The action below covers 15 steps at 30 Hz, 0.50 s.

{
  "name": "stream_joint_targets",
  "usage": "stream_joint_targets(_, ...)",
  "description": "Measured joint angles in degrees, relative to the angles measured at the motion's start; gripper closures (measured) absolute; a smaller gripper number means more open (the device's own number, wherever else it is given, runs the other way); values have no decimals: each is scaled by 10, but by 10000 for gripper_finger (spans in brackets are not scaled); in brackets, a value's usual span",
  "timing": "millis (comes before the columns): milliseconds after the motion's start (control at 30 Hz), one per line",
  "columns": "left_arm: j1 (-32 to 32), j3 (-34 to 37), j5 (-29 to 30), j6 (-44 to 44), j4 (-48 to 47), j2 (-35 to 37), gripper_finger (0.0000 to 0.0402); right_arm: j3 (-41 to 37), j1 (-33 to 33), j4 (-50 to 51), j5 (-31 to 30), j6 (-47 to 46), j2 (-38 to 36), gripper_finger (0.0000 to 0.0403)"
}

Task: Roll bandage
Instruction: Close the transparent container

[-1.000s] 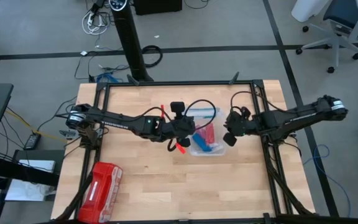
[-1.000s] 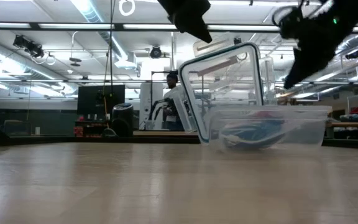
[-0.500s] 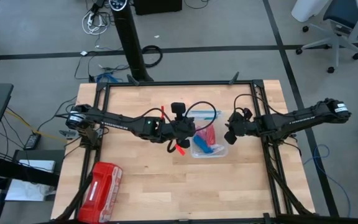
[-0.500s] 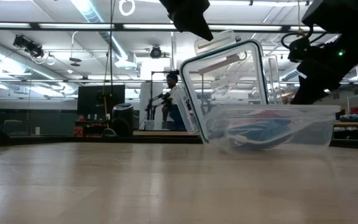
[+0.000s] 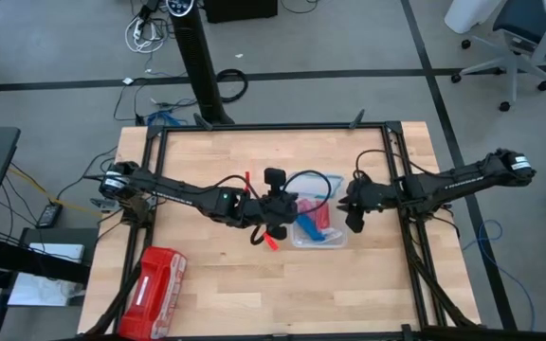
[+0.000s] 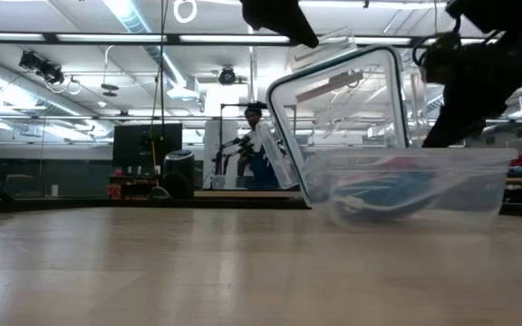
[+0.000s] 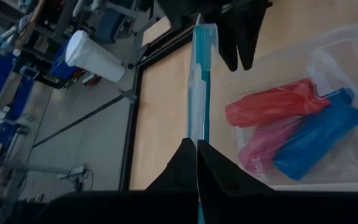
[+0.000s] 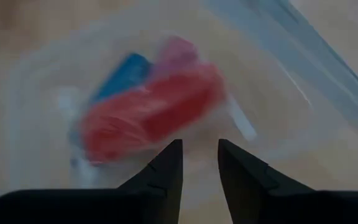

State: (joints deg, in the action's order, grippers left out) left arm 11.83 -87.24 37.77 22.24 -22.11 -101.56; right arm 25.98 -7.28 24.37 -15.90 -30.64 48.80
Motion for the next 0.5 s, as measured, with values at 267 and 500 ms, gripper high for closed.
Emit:
stream_joint_targets(267, 10, 0, -33, -25, -16, 0, 401, 0, -71, -55, 27, 60, 14, 304)
stream_joint_targets(500, 10, 0, -42, -45, -49, 0, 401, 0, -161, -137, 12, 160, 45, 305)
